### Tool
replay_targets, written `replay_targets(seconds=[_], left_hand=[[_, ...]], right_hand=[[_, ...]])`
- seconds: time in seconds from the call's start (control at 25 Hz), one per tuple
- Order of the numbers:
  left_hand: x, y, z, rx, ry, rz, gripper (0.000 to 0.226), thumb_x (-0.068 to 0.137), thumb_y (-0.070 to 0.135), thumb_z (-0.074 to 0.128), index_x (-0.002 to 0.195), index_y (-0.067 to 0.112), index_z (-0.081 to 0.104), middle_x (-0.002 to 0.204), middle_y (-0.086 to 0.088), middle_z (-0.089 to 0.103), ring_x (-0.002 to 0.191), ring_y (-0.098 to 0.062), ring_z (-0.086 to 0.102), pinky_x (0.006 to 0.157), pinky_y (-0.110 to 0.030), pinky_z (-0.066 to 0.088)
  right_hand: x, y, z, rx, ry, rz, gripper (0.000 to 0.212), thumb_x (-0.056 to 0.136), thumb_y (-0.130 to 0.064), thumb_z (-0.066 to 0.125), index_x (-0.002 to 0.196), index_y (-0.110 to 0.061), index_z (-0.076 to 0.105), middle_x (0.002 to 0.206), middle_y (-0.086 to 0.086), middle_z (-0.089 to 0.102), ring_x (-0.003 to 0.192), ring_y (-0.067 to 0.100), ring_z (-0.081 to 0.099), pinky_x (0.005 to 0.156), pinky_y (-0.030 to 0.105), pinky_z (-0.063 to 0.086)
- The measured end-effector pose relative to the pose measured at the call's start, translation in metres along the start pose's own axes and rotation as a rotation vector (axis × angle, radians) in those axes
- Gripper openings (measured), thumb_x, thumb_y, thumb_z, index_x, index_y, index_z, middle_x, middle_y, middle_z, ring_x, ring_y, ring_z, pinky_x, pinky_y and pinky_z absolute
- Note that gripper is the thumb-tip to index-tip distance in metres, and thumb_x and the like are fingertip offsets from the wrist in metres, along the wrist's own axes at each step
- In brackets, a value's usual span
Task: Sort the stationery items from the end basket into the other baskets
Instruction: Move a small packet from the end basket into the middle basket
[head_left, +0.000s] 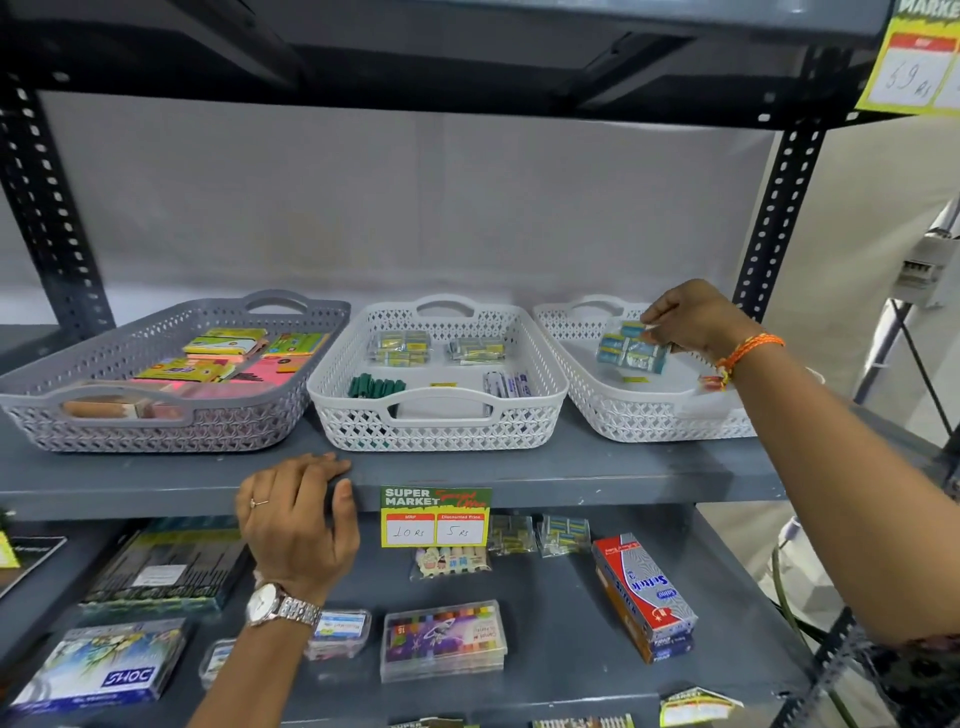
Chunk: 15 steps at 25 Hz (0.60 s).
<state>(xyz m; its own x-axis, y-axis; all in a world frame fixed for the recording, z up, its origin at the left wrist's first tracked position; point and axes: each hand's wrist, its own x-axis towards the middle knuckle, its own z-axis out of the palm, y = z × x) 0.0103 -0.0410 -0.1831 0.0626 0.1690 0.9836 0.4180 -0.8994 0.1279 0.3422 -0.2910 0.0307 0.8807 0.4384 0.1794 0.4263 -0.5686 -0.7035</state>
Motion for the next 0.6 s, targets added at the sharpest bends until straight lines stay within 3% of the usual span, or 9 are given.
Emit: replay_targets(seconds=[0.08, 0.16, 0.32, 0.48, 0.6], left_hand=[[0.000, 0.000, -0.001, -0.008, -0.007, 0.004, 0.033, 0.099, 0.033, 0.045, 0.088, 0.014, 0.070, 0.089, -0.007, 0.074, 0.080, -0.029, 0.064, 0.079, -0.043, 0.040], [0.000, 0.000, -0.002, -0.013, -0.007, 0.003, 0.033, 0.099, 0.033, 0.045, 0.087, 0.014, 0.070, 0.089, -0.006, 0.074, 0.080, -0.029, 0.064, 0.078, -0.042, 0.039], [0.001, 0.001, -0.004, -0.021, -0.010, -0.008, 0.034, 0.099, 0.032, 0.045, 0.085, 0.014, 0.071, 0.089, -0.005, 0.074, 0.080, -0.028, 0.065, 0.078, -0.041, 0.039], [0.002, 0.002, -0.004, -0.030, -0.019, -0.004, 0.034, 0.099, 0.032, 0.045, 0.085, 0.014, 0.071, 0.088, -0.004, 0.074, 0.080, -0.027, 0.064, 0.077, -0.041, 0.040], [0.003, 0.002, -0.006, -0.036, -0.028, -0.006, 0.034, 0.098, 0.031, 0.046, 0.085, 0.014, 0.072, 0.089, -0.004, 0.075, 0.080, -0.027, 0.065, 0.077, -0.041, 0.040]], right_hand=[[0.001, 0.000, -0.001, 0.133, 0.097, -0.040, 0.022, 0.077, 0.002, 0.077, 0.073, -0.018, 0.068, 0.095, 0.018, 0.071, 0.100, 0.036, 0.069, 0.086, 0.047, 0.059], [-0.002, 0.000, -0.001, 0.249, 0.171, -0.105, 0.023, 0.077, 0.002, 0.077, 0.077, -0.019, 0.068, 0.096, 0.018, 0.070, 0.099, 0.037, 0.069, 0.089, 0.052, 0.057], [-0.020, -0.018, 0.000, 0.457, 0.193, -0.252, 0.020, 0.082, 0.002, 0.072, 0.098, -0.009, 0.068, 0.096, 0.017, 0.066, 0.088, 0.025, 0.063, 0.086, 0.042, 0.055], [-0.038, -0.037, 0.009, 0.539, 0.122, -0.364, 0.020, 0.084, 0.002, 0.070, 0.089, -0.017, 0.068, 0.093, 0.017, 0.067, 0.082, 0.024, 0.063, 0.079, 0.041, 0.053], [-0.042, -0.050, 0.016, 0.571, 0.078, -0.395, 0.023, 0.084, 0.004, 0.069, 0.085, -0.019, 0.068, 0.089, 0.014, 0.067, 0.077, 0.021, 0.063, 0.070, 0.030, 0.053]])
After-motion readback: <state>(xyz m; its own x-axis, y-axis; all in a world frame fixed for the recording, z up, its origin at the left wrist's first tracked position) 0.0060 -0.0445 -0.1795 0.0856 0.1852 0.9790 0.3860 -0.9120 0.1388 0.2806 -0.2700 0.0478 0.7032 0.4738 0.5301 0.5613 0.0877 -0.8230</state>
